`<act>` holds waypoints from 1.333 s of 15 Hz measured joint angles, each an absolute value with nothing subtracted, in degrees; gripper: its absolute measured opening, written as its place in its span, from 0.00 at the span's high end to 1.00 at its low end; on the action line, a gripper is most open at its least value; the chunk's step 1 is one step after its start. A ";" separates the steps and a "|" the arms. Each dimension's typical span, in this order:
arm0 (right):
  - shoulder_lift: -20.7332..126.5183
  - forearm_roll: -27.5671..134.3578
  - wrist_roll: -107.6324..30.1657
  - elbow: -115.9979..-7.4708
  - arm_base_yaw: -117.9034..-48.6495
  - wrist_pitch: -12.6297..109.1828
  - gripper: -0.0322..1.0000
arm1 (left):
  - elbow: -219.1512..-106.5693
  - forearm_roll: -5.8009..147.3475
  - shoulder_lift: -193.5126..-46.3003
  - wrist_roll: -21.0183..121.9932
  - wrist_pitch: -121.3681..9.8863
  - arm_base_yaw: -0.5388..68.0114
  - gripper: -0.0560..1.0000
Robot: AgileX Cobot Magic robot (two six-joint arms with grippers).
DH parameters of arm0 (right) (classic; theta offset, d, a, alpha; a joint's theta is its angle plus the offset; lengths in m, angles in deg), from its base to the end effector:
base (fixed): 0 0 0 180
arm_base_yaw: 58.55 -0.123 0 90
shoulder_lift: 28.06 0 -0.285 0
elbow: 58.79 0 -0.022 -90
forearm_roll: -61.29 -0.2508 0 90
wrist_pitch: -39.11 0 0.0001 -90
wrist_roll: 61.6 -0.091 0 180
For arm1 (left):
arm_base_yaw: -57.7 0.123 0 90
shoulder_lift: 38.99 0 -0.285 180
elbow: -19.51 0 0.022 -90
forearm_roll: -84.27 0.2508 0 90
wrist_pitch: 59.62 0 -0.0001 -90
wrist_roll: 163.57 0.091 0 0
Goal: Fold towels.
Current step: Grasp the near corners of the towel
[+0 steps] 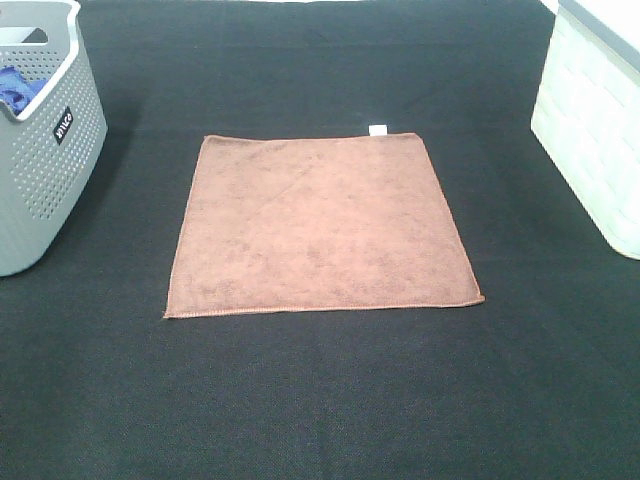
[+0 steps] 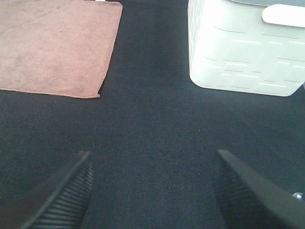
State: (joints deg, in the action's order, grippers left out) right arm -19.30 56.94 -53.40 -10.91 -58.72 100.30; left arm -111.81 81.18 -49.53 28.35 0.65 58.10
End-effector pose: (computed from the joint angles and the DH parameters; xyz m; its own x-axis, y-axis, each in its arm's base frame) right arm -0.0040 0.0060 0.2803 -0.4566 -0.1074 -0.8832 -0.1109 0.9918 -0.0633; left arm 0.0032 -0.0042 0.2776 -0.4776 0.1768 -0.8606 0.1219 0.9834 0.1343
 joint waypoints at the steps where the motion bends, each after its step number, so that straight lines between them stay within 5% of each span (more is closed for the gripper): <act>1: -19.30 56.94 -53.40 -10.91 -58.72 100.30 0.31 | -111.81 81.18 -49.53 28.35 0.65 58.10 0.25; 20: -19.30 56.94 -53.40 -10.91 -58.72 100.30 0.31 | -111.81 81.18 -49.53 28.35 0.65 58.10 0.25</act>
